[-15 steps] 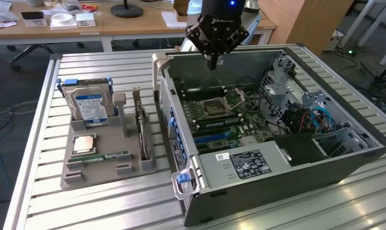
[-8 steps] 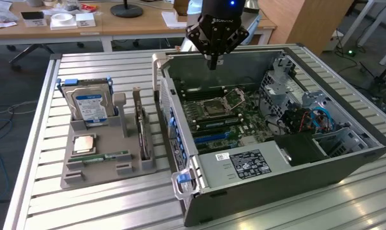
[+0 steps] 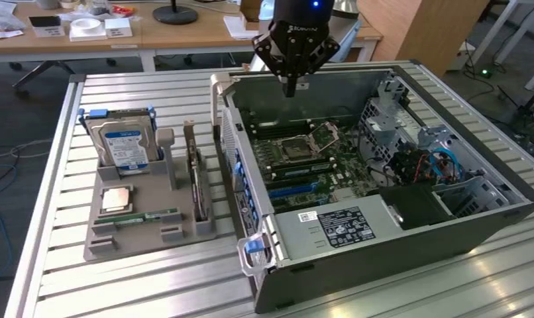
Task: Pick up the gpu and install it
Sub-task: 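Reach for the gpu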
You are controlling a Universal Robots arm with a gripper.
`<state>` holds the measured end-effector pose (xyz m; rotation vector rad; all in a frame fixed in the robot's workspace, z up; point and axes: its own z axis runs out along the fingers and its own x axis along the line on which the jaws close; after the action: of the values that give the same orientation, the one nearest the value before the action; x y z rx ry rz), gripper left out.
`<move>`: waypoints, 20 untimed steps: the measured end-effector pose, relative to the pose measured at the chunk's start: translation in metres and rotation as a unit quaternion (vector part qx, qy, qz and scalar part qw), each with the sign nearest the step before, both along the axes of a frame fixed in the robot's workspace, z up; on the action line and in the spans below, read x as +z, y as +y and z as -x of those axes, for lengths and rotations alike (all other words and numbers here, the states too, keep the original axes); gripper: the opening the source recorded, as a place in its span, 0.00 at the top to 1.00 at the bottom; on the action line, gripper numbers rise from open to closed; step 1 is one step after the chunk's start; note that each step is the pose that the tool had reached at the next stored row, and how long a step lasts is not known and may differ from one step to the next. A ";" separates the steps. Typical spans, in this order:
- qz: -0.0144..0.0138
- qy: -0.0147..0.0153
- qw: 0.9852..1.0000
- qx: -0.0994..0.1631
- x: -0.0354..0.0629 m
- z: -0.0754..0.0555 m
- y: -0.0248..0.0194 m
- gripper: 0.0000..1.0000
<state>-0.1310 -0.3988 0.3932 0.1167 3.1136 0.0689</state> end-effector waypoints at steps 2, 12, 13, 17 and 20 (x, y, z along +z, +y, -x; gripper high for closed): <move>0.000 0.000 1.000 0.000 0.0000 0.004 0.0000 0.89; 0.000 0.000 1.000 0.000 -0.0001 0.023 0.0000 0.89; 0.000 -0.001 1.000 0.000 -0.0001 0.025 0.0000 0.89; 0.000 -0.001 1.000 0.000 -0.0002 0.033 0.0000 0.89; 0.000 -0.001 1.000 0.000 -0.0001 0.039 0.0000 0.89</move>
<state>-0.1701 -0.3988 0.3931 0.1163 3.1115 0.0688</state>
